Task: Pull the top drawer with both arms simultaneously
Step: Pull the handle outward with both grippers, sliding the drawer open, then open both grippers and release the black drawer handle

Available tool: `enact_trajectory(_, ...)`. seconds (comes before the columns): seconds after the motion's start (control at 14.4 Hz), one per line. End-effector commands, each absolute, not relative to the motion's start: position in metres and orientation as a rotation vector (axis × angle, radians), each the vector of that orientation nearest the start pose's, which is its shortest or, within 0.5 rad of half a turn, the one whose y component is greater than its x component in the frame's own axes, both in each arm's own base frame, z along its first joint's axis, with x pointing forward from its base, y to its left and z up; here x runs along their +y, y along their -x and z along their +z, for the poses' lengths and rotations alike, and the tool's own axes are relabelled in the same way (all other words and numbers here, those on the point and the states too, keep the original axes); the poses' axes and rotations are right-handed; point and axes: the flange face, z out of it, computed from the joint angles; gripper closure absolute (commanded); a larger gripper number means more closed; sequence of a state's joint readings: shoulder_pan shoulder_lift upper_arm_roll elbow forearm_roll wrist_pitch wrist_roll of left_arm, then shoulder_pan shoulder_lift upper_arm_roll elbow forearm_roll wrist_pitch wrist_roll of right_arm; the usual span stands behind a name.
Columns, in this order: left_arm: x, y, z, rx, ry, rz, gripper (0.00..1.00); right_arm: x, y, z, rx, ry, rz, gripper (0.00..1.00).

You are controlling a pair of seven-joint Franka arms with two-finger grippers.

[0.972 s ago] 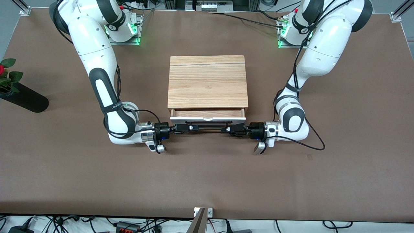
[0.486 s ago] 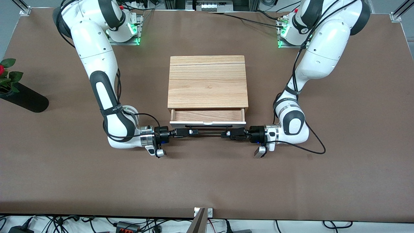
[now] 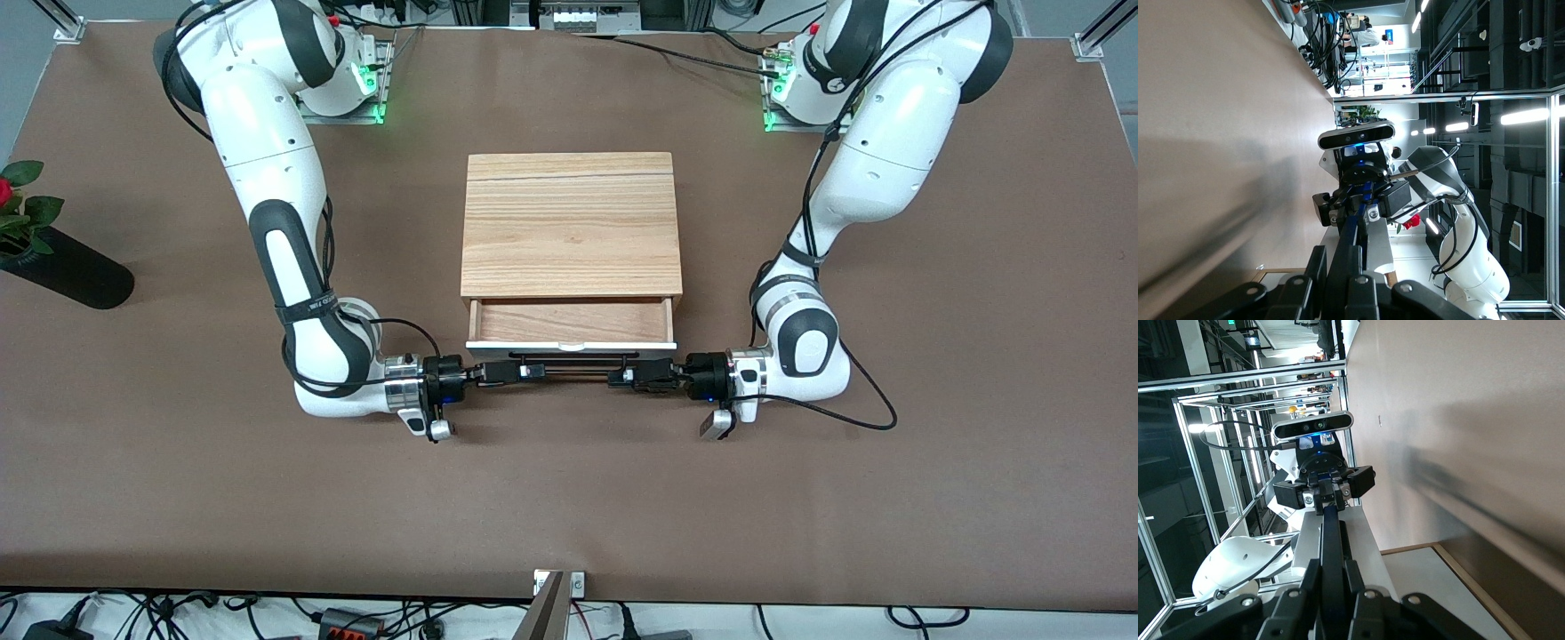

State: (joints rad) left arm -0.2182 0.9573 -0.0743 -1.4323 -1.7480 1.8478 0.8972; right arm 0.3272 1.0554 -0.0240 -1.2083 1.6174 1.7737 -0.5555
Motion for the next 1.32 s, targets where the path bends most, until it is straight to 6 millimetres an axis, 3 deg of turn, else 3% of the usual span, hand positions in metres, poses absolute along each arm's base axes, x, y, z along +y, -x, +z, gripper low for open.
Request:
enact_trajectory(0.0,-0.244,-0.675,0.16,0.015,-1.573,0.08,0.99,0.238,-0.725,0.165,0.125,1.812,0.123,0.96)
enact_trajectory(0.14,-0.243,-0.675,0.16,0.013,-1.572,0.081,0.97,0.237,-0.724,0.162,0.121,1.827,0.129,0.96)
enact_trajectory(0.21,-0.244,-0.675,0.161,0.008,-1.573,0.082,0.84,0.236,-0.725,0.161,0.12,1.832,0.127,0.96)
enact_trajectory(0.49,-0.238,-0.678,0.166,-0.011,-1.57,0.111,0.0,0.237,-0.725,0.161,0.12,1.832,0.129,0.96)
enact_trajectory(0.56,-0.232,-0.679,0.166,-0.005,-1.568,0.117,0.0,0.237,-0.725,0.161,0.118,1.832,0.128,0.95)
enact_trajectory(0.62,-0.232,-0.679,0.167,-0.008,-1.569,0.117,0.0,0.236,-0.725,0.161,0.124,1.836,0.123,0.7)
enact_trajectory(0.69,-0.232,-0.68,0.167,-0.007,-1.57,0.118,0.0,0.235,-0.727,0.163,0.132,1.841,0.113,0.35)
enact_trajectory(0.76,-0.232,-0.679,0.167,-0.008,-1.569,0.117,0.0,0.237,-0.727,0.166,0.14,1.847,0.109,0.17)
enact_trajectory(0.83,-0.231,-0.679,0.167,-0.006,-1.57,0.117,0.0,0.239,-0.728,0.166,0.172,1.853,0.12,0.07)
enact_trajectory(0.97,-0.23,-0.679,0.166,-0.005,-1.571,0.117,0.0,0.241,-0.728,0.166,0.196,1.858,0.131,0.05)
enact_trajectory(1.25,-0.22,-0.686,0.185,-0.01,-1.58,0.133,0.0,0.231,-0.73,0.167,0.253,1.905,0.183,0.01)
